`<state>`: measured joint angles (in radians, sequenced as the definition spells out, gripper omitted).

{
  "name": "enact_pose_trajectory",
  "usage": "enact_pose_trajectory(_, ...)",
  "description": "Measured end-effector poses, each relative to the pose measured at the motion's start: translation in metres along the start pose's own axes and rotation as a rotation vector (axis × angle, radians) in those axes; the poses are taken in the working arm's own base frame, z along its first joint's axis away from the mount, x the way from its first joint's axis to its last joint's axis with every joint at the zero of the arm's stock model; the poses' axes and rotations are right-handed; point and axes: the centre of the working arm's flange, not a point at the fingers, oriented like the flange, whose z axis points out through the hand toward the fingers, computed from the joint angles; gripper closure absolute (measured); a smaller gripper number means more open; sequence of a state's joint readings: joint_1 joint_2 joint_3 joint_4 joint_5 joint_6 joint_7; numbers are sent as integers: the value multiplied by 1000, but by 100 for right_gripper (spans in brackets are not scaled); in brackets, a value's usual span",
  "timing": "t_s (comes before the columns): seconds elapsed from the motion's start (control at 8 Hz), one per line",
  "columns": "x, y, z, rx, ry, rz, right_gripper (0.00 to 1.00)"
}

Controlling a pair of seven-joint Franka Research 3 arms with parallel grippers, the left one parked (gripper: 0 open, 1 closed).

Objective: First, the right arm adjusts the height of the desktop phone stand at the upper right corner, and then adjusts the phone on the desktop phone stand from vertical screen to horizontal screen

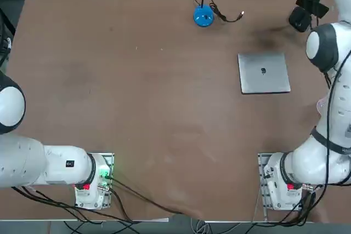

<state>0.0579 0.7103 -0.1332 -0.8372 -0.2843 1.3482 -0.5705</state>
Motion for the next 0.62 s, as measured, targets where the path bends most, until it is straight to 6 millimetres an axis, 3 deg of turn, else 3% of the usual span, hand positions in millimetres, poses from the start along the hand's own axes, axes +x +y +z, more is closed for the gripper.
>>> enact_pose_trajectory(0.62,-56,-27,-52,173,135,232,0)
